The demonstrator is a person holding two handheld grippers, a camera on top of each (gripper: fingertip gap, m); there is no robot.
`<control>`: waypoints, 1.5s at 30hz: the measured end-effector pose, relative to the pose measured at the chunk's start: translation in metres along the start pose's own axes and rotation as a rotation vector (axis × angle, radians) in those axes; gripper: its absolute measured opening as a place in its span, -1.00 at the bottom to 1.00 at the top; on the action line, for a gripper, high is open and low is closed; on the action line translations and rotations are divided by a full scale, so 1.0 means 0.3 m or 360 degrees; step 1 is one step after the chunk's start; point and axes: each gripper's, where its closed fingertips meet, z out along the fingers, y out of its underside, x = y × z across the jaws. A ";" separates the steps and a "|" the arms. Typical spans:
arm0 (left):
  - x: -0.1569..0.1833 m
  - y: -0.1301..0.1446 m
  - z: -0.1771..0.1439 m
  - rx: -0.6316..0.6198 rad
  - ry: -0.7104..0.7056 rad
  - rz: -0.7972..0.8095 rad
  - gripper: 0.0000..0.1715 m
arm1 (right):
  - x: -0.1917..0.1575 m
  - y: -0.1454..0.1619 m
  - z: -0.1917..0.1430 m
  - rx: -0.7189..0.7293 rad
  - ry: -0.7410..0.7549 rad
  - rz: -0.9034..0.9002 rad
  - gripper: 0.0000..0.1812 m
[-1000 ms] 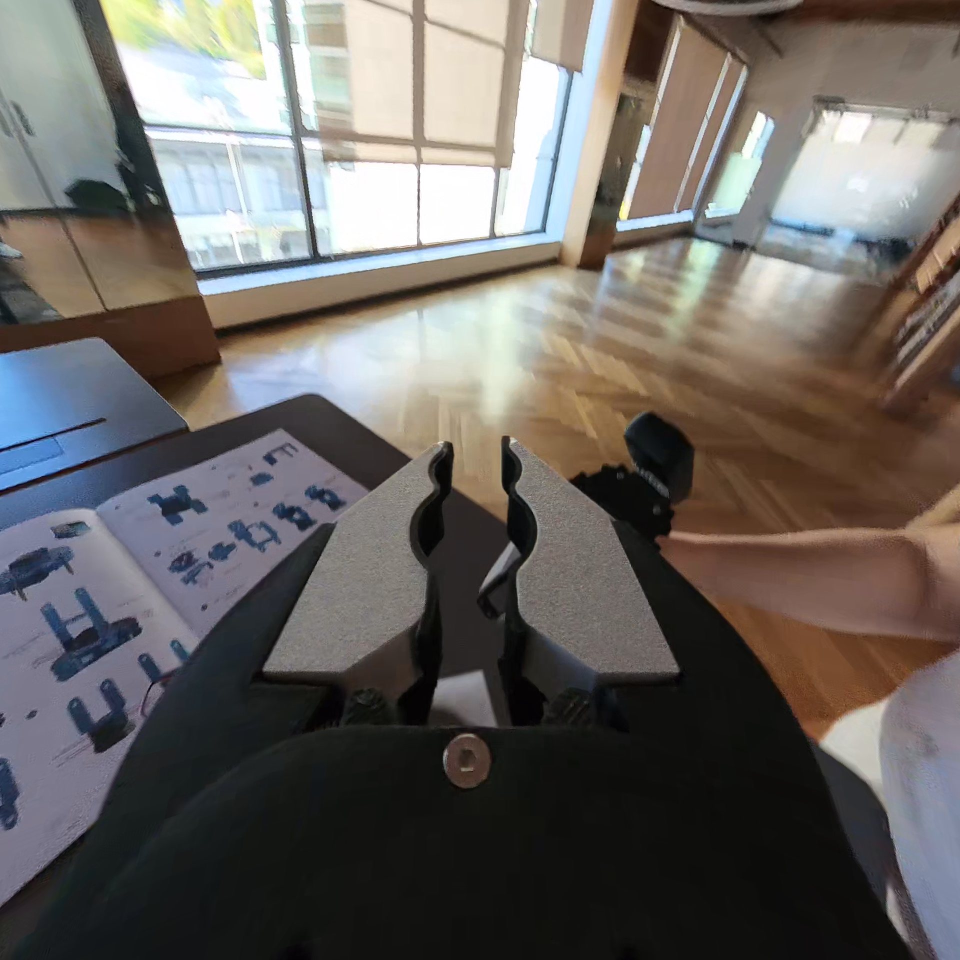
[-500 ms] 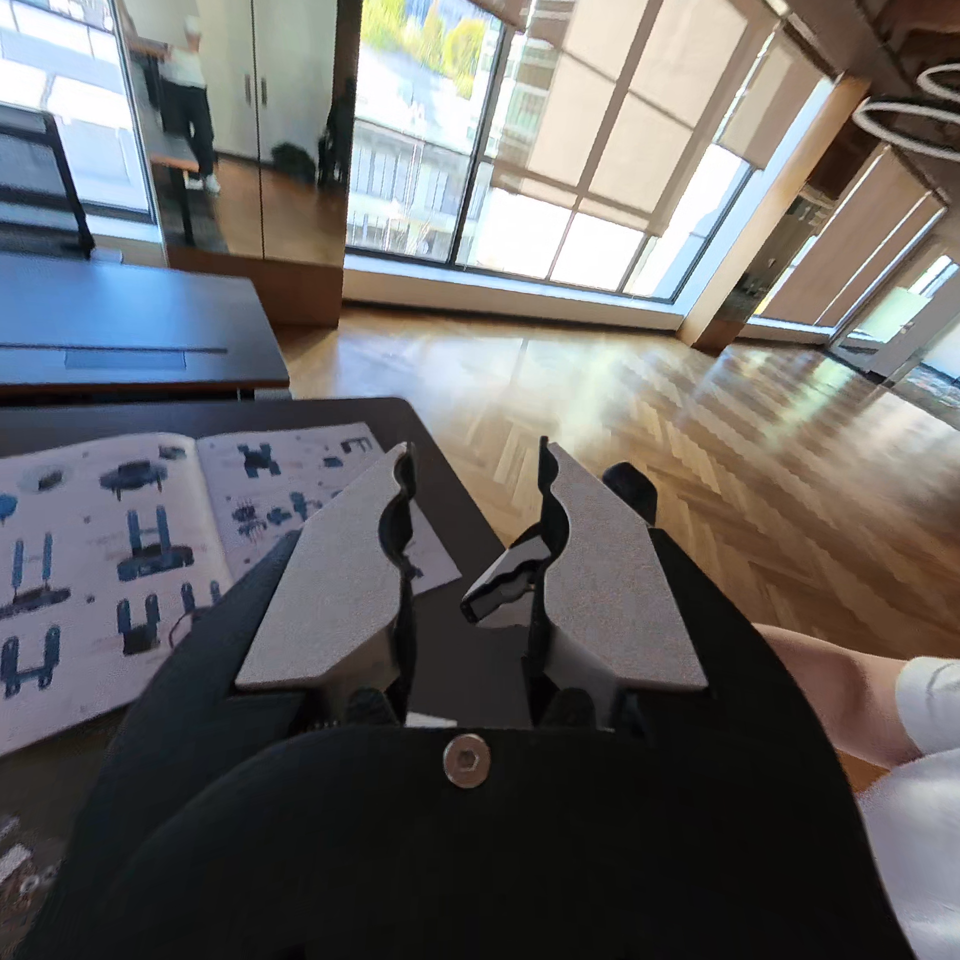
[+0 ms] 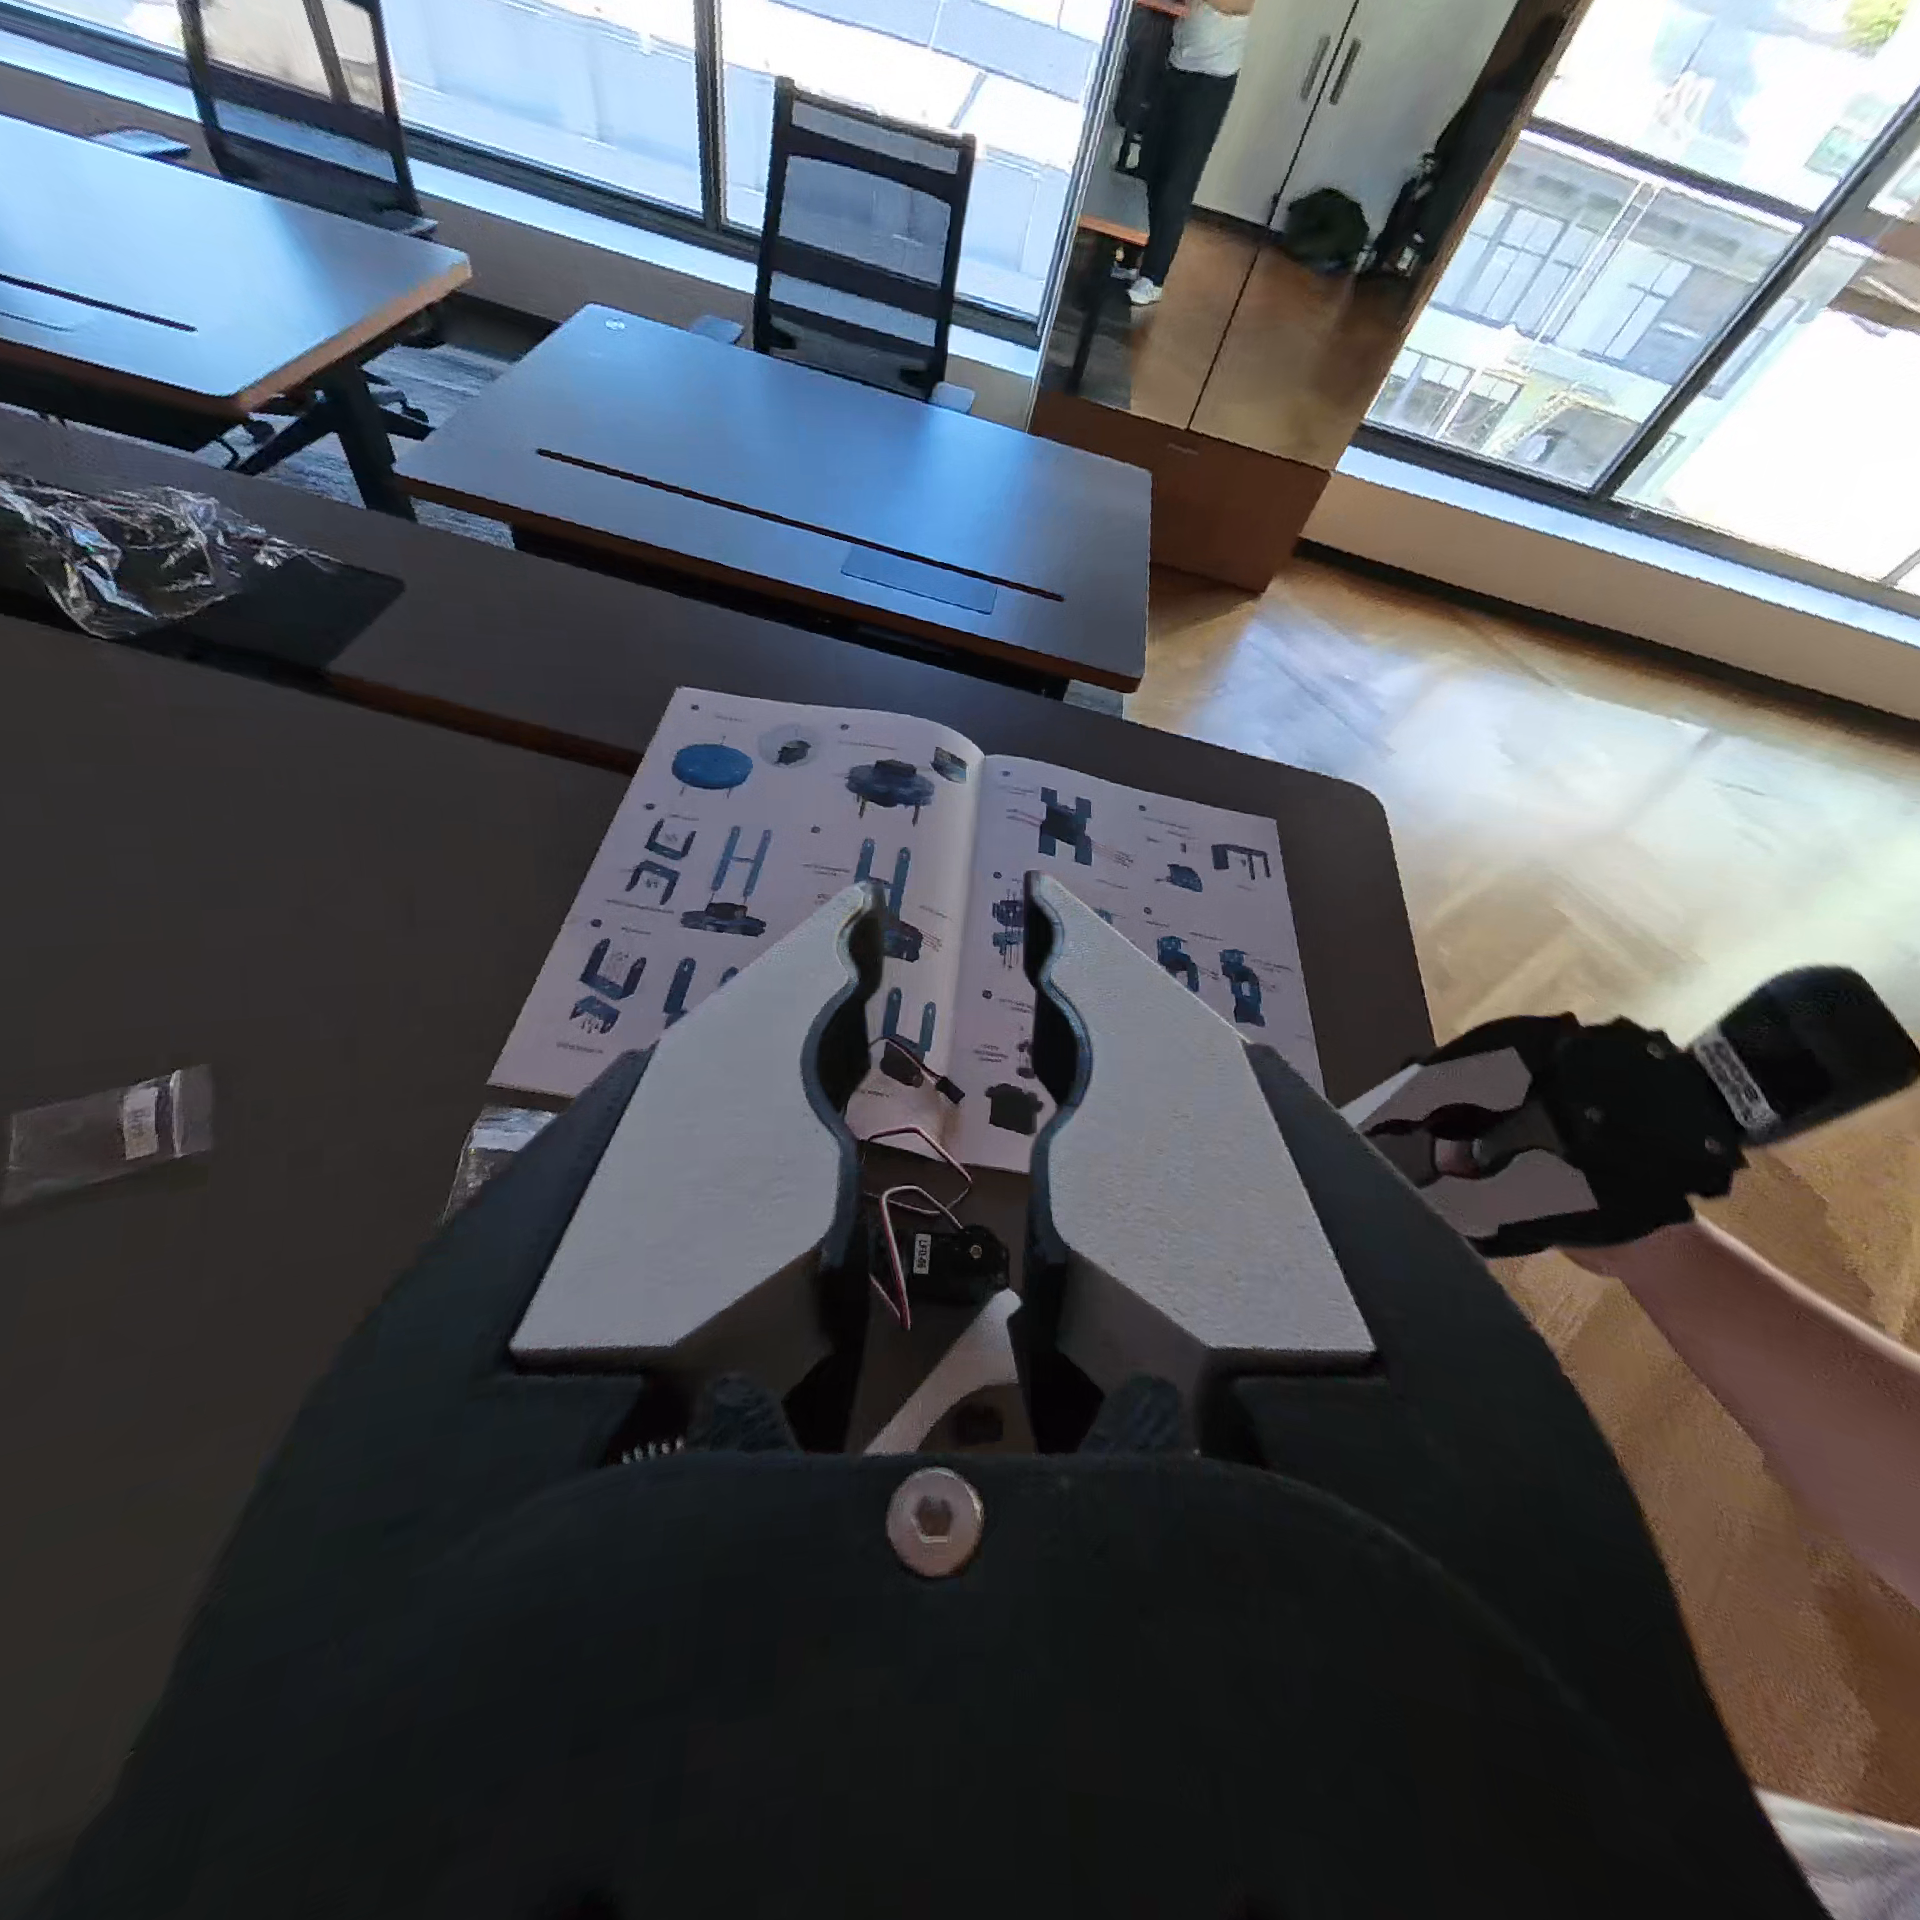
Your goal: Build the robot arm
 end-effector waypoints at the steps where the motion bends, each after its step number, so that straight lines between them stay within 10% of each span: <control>1: 0.005 -0.013 0.001 0.0030 0.0004 -0.0001 -0.73 | 0.023 0.000 -0.014 -0.0011 -0.0106 0.0031 -0.80; 17: 0.050 -0.122 0.090 0.0241 0.0033 0.0001 -0.79 | 0.265 -0.272 0.088 -0.0280 -0.1649 -0.0043 -0.80; 27: 0.055 -0.245 0.008 0.0696 0.0228 -0.0201 -0.78 | 0.295 -0.092 0.158 -0.0228 -0.1800 0.0137 -0.80; 45: -0.112 -0.231 -0.041 0.0756 -0.0069 -0.0267 -0.79 | 0.337 -0.076 0.159 -0.0207 -0.1860 0.0247 -0.80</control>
